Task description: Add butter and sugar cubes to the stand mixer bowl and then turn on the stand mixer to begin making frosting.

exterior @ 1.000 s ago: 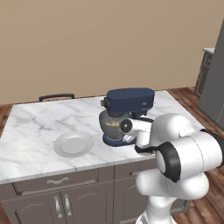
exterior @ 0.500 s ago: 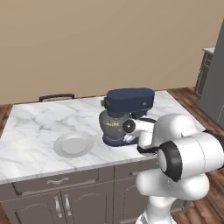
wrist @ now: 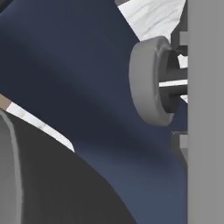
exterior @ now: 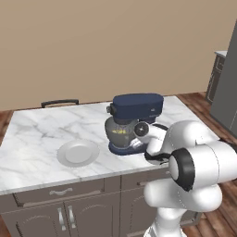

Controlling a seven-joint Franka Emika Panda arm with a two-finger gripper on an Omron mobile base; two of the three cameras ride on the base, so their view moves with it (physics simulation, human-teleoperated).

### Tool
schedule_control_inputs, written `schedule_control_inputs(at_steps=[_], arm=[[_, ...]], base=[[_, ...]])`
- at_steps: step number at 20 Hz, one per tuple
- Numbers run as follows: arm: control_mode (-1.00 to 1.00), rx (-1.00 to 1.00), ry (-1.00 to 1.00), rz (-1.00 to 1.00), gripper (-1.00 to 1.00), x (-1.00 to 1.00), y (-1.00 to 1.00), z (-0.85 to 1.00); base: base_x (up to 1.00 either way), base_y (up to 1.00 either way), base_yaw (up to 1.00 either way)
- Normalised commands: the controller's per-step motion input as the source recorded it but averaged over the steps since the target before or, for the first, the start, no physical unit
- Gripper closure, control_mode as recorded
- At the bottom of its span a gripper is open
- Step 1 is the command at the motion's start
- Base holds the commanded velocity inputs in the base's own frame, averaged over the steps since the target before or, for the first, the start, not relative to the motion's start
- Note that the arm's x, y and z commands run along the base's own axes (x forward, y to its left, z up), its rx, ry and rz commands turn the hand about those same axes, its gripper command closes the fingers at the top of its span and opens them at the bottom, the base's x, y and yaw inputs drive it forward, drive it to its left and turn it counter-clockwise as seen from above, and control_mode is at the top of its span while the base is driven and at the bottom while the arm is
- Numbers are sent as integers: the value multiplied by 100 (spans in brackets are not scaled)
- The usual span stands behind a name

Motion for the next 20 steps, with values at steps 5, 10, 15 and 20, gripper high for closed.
schedule_control_inputs(at_steps=[5,10,15,20], arm=[[-100,19,0,0,100,46,0,8],[-100,18,0,0,100,53,0,9],[-100,20,0,0,100,48,-2,9],[-100,23,0,0,100,24,-13,13]], base=[[0,0,0],[0,0,0],[0,0,0],[0,0,0]])
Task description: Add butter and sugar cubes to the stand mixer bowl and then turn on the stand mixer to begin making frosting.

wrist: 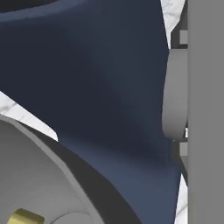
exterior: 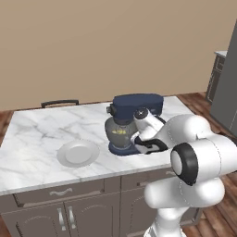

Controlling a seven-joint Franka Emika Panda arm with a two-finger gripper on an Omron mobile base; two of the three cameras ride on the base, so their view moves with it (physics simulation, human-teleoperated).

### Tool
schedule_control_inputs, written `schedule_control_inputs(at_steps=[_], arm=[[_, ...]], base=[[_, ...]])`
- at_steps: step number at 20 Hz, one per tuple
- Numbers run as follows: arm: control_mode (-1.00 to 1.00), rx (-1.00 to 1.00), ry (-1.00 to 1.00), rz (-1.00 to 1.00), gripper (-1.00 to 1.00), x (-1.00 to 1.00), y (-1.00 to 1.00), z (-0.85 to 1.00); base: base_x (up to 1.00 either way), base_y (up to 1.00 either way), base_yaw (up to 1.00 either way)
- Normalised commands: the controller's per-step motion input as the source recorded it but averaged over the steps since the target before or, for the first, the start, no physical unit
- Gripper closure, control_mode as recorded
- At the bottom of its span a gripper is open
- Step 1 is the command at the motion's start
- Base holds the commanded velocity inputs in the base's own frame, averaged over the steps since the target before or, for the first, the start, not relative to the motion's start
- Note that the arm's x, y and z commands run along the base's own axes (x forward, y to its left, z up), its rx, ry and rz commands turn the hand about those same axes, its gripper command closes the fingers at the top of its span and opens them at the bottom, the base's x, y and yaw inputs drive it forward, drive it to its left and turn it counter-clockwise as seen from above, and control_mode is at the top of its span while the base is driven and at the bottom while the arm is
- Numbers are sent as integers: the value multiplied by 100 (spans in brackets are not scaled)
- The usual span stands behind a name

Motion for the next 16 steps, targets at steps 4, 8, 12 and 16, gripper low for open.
schedule_control_inputs(at_steps=[4,8,12,16], arm=[[-100,32,0,0,100,4,-28,12],[-100,34,0,0,100,0,-35,20],[-100,36,0,0,100,7,-32,23],[-100,30,4,0,100,14,-24,2]], base=[[0,0,0],[0,0,0],[0,0,0],[0,0,0]])
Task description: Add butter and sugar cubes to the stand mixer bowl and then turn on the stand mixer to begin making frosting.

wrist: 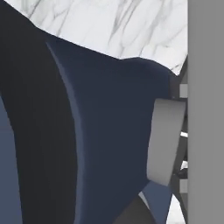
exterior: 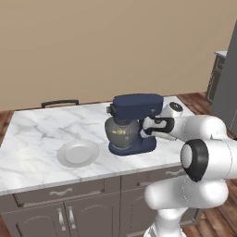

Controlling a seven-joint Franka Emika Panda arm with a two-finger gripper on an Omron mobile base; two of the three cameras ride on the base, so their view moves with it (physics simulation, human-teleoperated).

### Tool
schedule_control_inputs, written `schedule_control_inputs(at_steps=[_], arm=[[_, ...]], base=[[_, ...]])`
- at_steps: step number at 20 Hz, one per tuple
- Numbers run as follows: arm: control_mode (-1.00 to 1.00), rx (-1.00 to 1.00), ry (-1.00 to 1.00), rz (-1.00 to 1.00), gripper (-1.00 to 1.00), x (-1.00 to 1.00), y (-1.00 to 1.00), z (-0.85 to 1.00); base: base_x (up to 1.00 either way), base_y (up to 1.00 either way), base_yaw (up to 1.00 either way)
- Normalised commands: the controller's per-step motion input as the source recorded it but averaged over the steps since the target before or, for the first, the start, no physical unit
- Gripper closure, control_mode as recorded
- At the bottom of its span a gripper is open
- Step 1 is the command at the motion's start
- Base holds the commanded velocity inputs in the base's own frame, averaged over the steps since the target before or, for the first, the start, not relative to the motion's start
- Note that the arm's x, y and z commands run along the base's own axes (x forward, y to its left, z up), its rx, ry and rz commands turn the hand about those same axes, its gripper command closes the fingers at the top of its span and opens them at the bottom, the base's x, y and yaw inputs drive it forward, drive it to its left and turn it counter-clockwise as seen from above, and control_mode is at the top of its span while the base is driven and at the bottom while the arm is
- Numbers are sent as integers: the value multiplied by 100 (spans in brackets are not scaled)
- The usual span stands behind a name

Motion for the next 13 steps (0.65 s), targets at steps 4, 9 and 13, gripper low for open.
schedule_control_inputs(at_steps=[4,9,13], arm=[[-100,27,8,0,100,6,-24,0],[-100,23,10,0,100,5,-25,0],[-100,21,8,0,100,3,-23,0]], base=[[0,0,0],[0,0,0],[0,0,0]])
